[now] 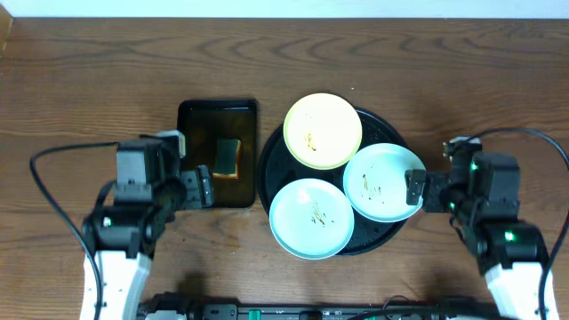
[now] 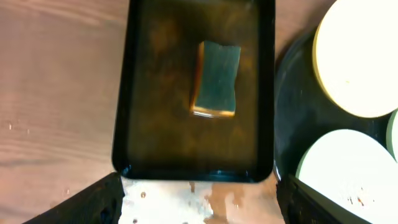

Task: Clean dirty plates on tray and stack at the side
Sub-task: 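Move the left gripper over the sponge and lower onto it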

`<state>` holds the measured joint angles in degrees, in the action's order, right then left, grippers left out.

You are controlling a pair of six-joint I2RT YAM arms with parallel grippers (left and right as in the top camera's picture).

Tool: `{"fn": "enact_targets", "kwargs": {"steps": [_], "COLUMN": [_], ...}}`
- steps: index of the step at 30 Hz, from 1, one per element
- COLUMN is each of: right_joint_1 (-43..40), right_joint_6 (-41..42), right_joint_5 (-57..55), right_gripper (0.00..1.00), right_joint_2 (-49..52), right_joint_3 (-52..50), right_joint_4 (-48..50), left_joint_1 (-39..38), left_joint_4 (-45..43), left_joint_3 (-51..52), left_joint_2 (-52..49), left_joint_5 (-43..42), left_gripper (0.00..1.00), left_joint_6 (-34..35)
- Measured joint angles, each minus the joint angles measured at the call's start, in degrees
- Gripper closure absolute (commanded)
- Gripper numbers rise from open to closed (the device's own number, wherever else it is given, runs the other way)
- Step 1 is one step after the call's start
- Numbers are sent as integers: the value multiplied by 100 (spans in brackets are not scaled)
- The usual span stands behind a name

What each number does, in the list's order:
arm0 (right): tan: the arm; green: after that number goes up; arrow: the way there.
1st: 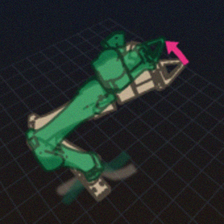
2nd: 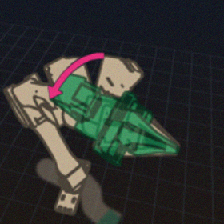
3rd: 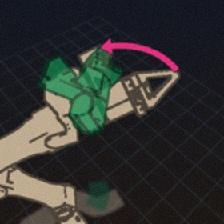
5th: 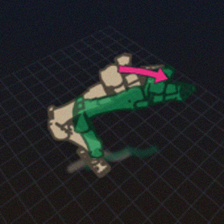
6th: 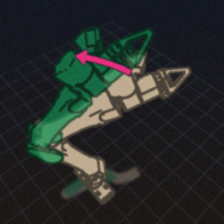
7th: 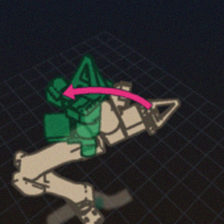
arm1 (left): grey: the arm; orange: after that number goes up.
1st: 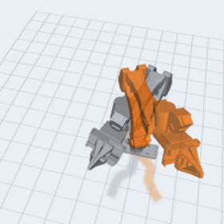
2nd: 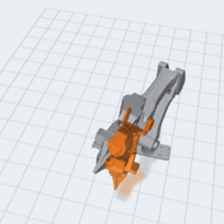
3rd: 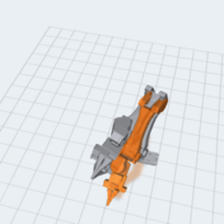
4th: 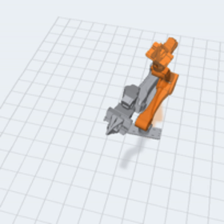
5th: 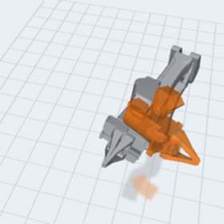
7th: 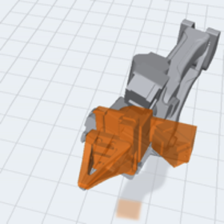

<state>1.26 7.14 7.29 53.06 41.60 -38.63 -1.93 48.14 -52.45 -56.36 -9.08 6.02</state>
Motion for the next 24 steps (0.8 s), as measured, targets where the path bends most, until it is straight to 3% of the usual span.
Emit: {"fn": "enact_targets", "kwargs": {"steps": [8, 15, 24], "right_joint_1": [0, 0, 0], "right_joint_6": [-92, -133, -133], "right_joint_5": [330, 273, 216], "right_gripper": [1, 1, 1], "right_joint_2": [256, 256, 256], "right_joint_3": [166, 175, 177], "right_joint_4": [-72, 208, 247], "left_joint_1": [2, -13, -400], "left_joint_4": [-221, -1528, -2221], "left_joint_3": [-146, -168, -173], "left_joint_2": [-389, -562, -1858], "left_joint_5": [-24, -72, 155], "left_gripper": [0, 5, 13], "left_joint_6": [15, 107, 129]}}
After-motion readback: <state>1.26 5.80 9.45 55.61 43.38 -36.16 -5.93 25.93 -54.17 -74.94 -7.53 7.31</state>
